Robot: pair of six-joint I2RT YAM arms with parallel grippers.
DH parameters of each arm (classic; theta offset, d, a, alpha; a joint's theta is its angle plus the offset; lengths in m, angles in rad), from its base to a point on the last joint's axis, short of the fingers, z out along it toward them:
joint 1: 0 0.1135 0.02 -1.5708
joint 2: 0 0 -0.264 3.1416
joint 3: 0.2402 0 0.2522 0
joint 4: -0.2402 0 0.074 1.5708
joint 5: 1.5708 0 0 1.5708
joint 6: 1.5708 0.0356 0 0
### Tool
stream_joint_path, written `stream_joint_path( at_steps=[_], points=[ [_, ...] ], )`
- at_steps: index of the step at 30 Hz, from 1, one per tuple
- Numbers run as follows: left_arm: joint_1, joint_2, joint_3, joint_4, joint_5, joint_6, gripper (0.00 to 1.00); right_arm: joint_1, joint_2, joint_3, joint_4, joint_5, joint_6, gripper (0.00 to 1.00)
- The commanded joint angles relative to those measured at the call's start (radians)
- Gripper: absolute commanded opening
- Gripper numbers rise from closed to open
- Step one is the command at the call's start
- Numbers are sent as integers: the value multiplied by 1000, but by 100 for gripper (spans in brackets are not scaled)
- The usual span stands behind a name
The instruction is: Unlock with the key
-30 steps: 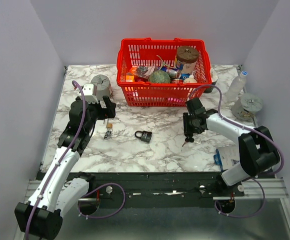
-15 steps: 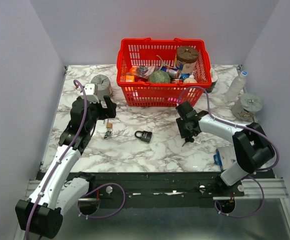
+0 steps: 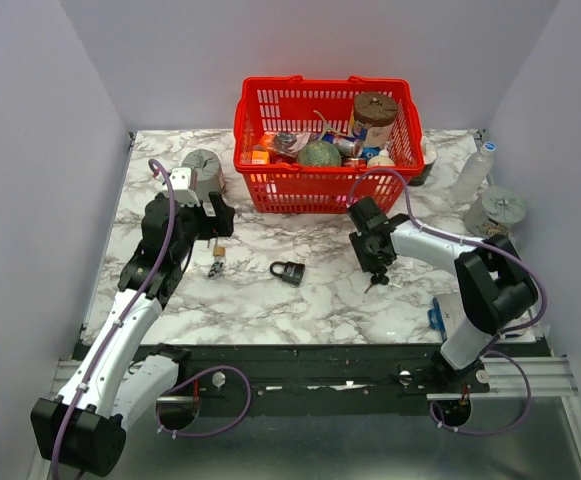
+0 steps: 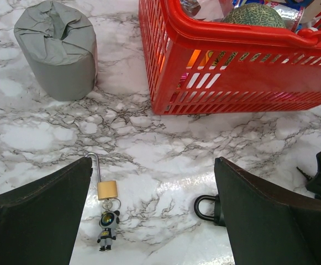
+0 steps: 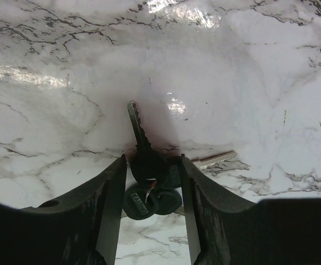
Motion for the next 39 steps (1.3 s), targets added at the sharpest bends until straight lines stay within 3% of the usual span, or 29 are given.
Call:
stream_joint_path(
  at_steps=[1, 3, 10, 16, 24, 31, 39],
  points=[
    [-10, 0, 19, -11, 26, -7, 99, 3, 42, 24, -66, -18, -10, 51],
    [-10, 0, 19, -11, 27, -7, 99, 3, 53, 24, -71, -28, -4, 50],
    [-10, 0, 19, -12, 26, -7, 99, 3, 69, 33, -82, -74, 7, 27],
    [-12, 3, 19, -12, 29, -7, 99, 3, 10, 18, -53, -156, 22, 18],
    [-15, 10, 1, 31, 110, -9, 99, 22, -148, -70, 110, -316, 27, 16],
    [-24, 147, 7, 96, 398, -85, 99, 74, -221, -114, 202, -301, 57, 15],
    [-185, 299, -20, 274, 507, -236, 94, 172, -316, -199, 426, -273, 114, 15]
  ],
)
